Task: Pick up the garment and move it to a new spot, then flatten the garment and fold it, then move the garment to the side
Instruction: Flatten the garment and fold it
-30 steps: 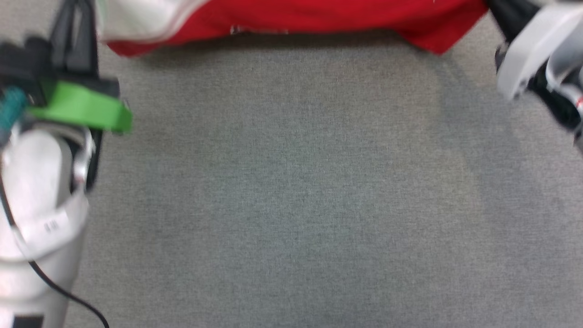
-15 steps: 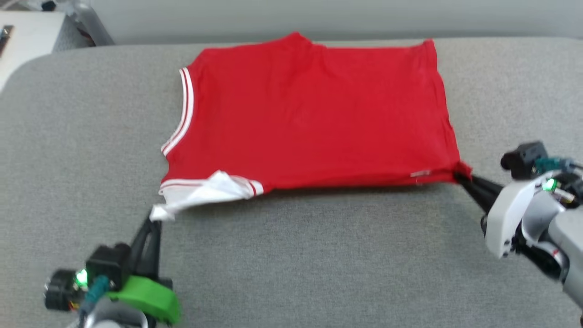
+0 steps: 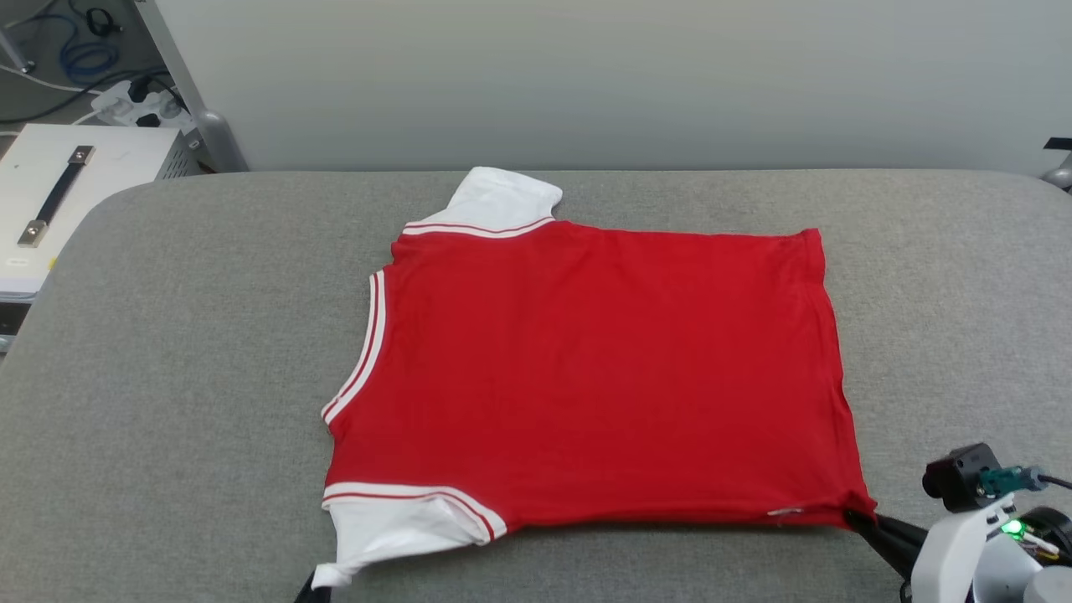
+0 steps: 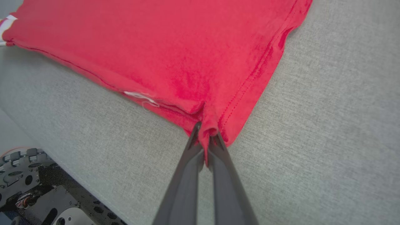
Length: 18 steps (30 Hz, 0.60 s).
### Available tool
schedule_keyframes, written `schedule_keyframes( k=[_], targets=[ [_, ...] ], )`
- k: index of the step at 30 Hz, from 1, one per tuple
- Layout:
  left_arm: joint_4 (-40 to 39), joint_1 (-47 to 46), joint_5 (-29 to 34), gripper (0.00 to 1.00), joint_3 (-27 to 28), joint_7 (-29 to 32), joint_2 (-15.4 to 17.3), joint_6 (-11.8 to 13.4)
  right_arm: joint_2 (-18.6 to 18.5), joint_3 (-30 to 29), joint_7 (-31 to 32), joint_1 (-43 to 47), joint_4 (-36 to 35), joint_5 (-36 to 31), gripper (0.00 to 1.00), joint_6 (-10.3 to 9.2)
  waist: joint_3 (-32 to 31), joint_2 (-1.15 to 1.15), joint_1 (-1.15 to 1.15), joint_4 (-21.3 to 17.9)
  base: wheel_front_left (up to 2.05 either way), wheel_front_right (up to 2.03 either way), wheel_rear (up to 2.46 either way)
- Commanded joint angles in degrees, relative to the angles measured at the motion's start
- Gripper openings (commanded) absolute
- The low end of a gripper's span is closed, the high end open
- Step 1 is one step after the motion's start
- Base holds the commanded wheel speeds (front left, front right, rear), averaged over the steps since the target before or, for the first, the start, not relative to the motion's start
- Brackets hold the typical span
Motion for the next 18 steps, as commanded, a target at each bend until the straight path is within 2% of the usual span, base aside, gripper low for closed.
schedule_keyframes(
  k=[1, 10, 13, 18],
  targets=[
    [0.3, 1.4, -0.8, 0.00, -0.3, 0.3, -0.3, -0.6, -0.5, -1.0, 0.4, 2.2, -0.4, 0.3, 0.00, -0.04, -0.9, 0.00, 0.01, 0.3, 0.00, 0.00, 0.00],
    [1.0, 3.7, -2.2, 0.00, -1.5, 1.6, -0.2, -1.5, -1.5, -6.9, 2.6, 10.9, -4.0, -1.2, 0.00, -0.04, -0.8, 0.00, 0.01, 0.4, 0.00, 0.00, 0.00],
    [0.9, 2.0, -1.1, 0.00, -1.6, 1.1, 0.3, -1.3, -0.5, -9.6, 3.1, 11.7, -4.9, -1.8, 0.00, -0.04, -0.5, 0.00, 0.01, 0.5, 0.00, 0.00, 0.00],
    [1.6, -3.9, 1.0, 0.00, -2.0, 1.2, 2.1, -2.6, 1.4, -13.8, 4.3, 12.1, -6.9, -3.2, 0.00, -0.04, 0.0, 0.00, 0.01, 0.5, 0.00, 0.00, 0.00]
  ],
)
